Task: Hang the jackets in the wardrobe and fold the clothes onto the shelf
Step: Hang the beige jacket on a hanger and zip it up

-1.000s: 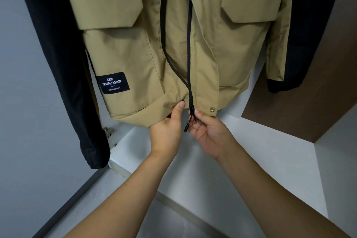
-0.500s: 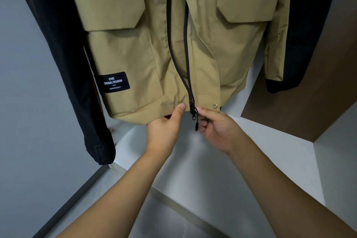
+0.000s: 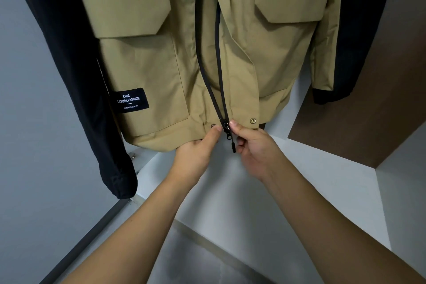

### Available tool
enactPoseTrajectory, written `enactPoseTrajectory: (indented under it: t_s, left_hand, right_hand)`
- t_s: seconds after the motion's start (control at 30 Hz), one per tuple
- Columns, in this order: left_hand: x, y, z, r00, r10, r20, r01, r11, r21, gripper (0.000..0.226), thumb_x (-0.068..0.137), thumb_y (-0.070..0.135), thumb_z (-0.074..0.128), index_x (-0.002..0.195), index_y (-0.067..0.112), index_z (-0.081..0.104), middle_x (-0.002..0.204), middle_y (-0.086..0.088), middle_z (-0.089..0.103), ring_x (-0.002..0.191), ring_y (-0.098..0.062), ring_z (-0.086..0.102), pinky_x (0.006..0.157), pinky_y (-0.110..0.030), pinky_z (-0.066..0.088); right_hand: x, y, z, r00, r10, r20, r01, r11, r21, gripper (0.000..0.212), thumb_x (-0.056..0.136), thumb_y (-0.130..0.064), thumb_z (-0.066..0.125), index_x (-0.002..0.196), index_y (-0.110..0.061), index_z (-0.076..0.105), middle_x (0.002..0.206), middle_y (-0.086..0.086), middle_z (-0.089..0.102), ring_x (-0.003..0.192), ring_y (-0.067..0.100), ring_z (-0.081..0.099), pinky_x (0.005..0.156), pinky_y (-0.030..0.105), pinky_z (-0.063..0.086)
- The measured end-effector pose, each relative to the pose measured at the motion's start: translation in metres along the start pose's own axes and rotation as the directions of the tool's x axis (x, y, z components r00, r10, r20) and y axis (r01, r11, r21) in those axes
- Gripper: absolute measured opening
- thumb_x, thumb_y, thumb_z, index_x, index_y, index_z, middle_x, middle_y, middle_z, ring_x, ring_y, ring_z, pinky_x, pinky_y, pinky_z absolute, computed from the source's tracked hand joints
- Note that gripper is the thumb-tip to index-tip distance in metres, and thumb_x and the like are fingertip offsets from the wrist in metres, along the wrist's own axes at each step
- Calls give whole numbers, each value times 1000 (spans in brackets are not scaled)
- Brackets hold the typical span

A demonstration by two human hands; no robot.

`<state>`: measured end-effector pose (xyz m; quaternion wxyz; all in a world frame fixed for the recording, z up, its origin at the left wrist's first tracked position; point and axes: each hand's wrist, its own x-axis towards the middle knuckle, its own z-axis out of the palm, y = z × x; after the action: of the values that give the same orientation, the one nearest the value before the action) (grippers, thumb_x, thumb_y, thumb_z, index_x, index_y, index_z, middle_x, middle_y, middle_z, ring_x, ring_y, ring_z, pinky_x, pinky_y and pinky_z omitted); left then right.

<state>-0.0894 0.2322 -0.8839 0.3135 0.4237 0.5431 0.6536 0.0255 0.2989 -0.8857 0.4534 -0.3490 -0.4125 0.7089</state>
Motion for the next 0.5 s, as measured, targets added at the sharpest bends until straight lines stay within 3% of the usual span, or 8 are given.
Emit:
enactPoseTrajectory:
  t_s: [0.1, 0.17, 0.23, 0.33, 0.43, 0.5]
  left_hand:
    - [4, -5, -4, 998, -56, -33, 56, 998, -1, 13, 95, 14, 64, 108, 13, 66, 91, 13, 67, 83, -1, 61, 83, -22, 50]
    - [6, -6, -5, 993, -109, -38, 112, 991, 76, 18, 95, 23, 66, 112, 20, 67, 97, 18, 67, 90, 0, 63, 85, -10, 47]
    - [8, -7, -5, 988, -150, -43, 156, 970, 187, 17, 94, 32, 66, 109, 25, 66, 93, 21, 65, 84, 9, 59, 69, 5, 38]
    - [13, -7, -5, 974, -219, -59, 227, 932, 283, 23, 93, 41, 63, 110, 26, 67, 88, 26, 59, 77, 14, 51, 58, 5, 33]
    - [14, -5, -2, 971, -228, -71, 239, 918, 316, 31, 95, 41, 61, 121, 25, 66, 97, 20, 61, 90, -4, 55, 73, -9, 37]
    - [13, -4, -1, 976, -209, -64, 218, 909, 356, 33, 96, 40, 60, 124, 24, 64, 107, 13, 64, 99, -9, 53, 80, -11, 33]
  right_hand:
    - [0, -7, -3, 998, -24, 57, 32, 990, -139, 12, 85, -14, 72, 75, -21, 74, 72, -10, 64, 56, 1, 46, 58, 18, 32]
    - [1, -11, -5, 995, -39, 87, 58, 971, -233, 19, 84, -15, 72, 67, -24, 74, 68, -12, 59, 58, 4, 37, 58, 23, 26]
    - [2, -14, -6, 994, -42, 99, 67, 961, -268, 27, 85, -15, 71, 61, -27, 75, 61, -18, 60, 55, 2, 39, 56, 21, 26]
    - [4, -11, -7, 998, -26, 57, 39, 970, -242, 28, 85, -14, 71, 60, -25, 74, 58, -18, 61, 52, 0, 42, 56, 19, 28]
    - [5, -4, -3, 1000, 18, -1, -18, 992, -121, 12, 85, -12, 71, 75, -20, 70, 64, -15, 65, 53, -2, 50, 60, 18, 32]
    - [6, 0, 0, 999, 41, -15, -42, 998, -43, 7, 87, -11, 69, 83, -16, 70, 66, -14, 68, 51, -4, 55, 57, 13, 39]
